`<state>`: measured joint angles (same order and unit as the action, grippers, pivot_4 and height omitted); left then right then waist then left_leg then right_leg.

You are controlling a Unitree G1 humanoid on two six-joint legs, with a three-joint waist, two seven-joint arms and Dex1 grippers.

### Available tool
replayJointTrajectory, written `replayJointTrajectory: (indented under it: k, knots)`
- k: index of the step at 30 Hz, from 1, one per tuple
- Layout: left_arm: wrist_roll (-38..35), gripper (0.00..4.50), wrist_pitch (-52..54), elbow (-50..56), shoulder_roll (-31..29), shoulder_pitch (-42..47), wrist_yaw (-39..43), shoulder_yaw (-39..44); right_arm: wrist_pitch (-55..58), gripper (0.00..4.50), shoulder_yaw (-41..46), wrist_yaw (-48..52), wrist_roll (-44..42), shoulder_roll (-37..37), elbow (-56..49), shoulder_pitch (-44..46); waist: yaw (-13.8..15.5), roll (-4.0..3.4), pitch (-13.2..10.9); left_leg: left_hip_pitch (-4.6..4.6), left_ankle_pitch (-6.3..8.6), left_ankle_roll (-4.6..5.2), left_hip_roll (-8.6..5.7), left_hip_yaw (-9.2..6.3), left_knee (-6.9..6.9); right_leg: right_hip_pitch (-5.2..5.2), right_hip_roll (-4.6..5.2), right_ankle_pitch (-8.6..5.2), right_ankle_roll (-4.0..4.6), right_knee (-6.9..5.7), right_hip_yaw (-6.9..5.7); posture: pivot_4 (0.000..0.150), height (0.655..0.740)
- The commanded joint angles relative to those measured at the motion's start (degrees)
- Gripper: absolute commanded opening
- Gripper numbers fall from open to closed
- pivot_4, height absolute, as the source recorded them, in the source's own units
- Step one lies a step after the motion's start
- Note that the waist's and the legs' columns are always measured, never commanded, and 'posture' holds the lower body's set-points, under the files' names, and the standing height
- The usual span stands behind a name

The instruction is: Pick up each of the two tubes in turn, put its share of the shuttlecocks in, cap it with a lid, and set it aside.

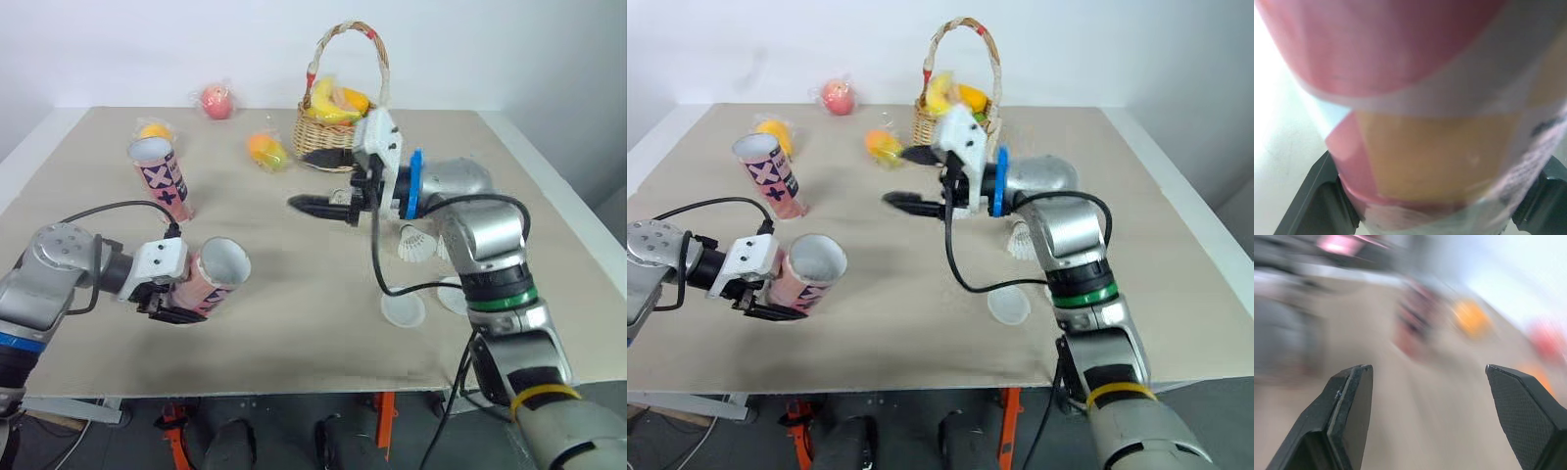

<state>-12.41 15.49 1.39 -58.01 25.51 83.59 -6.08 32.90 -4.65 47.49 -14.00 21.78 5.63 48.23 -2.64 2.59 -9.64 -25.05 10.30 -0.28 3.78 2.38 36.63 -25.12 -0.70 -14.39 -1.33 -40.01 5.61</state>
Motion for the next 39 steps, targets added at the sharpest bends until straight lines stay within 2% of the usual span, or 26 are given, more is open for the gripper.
replayJointTrajectory:
  k: [1,4,9,15,31,32,34,38,39]
  knots:
    - [-1.24,3.34,0.96,2.75,-1.01,-1.57,-0.33,1.45,8.86,3.95,3.85,-14.78,2.17,-3.54,-7.52,-5.03,-0.06,-0.04,-0.01,-0.04,0.00,0.00,0.00,0.00,-0.03,-0.06,-0.01,0.00,0.01,-0.01,0.03,0.150,0.7400]
    - [-1.34,3.34,1.30,3.21,-1.21,-2.21,-0.47,1.95,11.06,3.95,3.87,-21.73,3.61,-6.98,-11.01,-8.08,-0.13,-0.10,-0.05,-0.12,0.00,-0.01,-0.02,0.02,-0.07,-0.15,-0.03,-0.02,-0.01,-0.02,0.09,0.150,0.7400]
    - [-1.27,3.34,1.28,3.13,-1.16,-2.15,-0.56,2.06,8.67,3.95,2.51,-27.30,5.85,-10.88,-6.05,-6.67,-0.22,-0.09,-0.04,-0.10,0.00,-0.01,-0.06,0.02,-0.08,-0.11,-0.04,-0.19,-0.30,-0.02,0.15,0.150,0.7400]
    - [-1.29,3.34,1.23,3.15,-1.35,-2.65,-1.12,2.49,5.24,3.95,2.94,-31.54,8.32,-12.86,7.13,-1.68,-0.28,-0.09,-0.04,-0.10,-0.01,-0.02,-0.09,0.04,-0.04,-0.10,-0.03,-0.16,-0.37,-0.01,0.20,0.150,0.7400]
    - [-2.32,3.34,2.57,4.85,-1.40,-3.77,-2.77,3.00,-17.14,3.95,2.48,-37.15,14.20,-18.11,47.08,14.86,-0.94,-0.10,-0.04,-0.11,-0.01,-0.02,-0.15,-0.01,-0.12,-0.08,-0.02,-0.13,-0.27,-0.01,0.24,0.150,0.7400]
    - [-2.38,3.34,2.65,4.95,-1.41,-3.82,-2.84,3.09,-18.50,3.57,2.37,-38.81,15.11,-17.92,49.67,15.86,-0.94,-0.10,-0.04,-0.11,-0.01,-0.02,-0.16,-0.02,-0.12,-0.08,-0.02,-0.14,-0.27,-0.01,0.24,0.150,0.7400]
    - [-2.45,3.34,2.80,5.15,-1.39,-3.90,-3.01,3.20,-20.49,3.10,2.66,-41.20,16.02,-17.67,53.46,17.47,-0.94,-0.10,-0.05,-0.11,-0.01,-0.02,-0.18,-0.02,-0.12,-0.08,0.00,-0.14,-0.27,-0.01,0.24,0.150,0.7400]
    - [-2.86,3.34,3.36,5.82,-1.14,-3.94,-3.36,3.39,-23.03,1.13,2.99,-41.27,16.34,-17.59,55.21,18.60,-0.99,-0.11,-0.05,-0.12,-0.01,-0.02,-0.20,-0.01,-0.15,-0.08,0.02,-0.15,-0.27,-0.01,0.25,0.150,0.7400]
    - [-2.97,3.34,3.52,5.96,-1.06,-3.91,-3.39,3.42,-23.25,0.83,3.01,-41.17,16.39,-17.56,55.18,18.60,-1.00,-0.11,-0.05,-0.12,-0.01,-0.02,-0.20,-0.02,-0.15,-0.09,0.01,-0.15,-0.27,-0.01,0.25,0.150,0.7400]
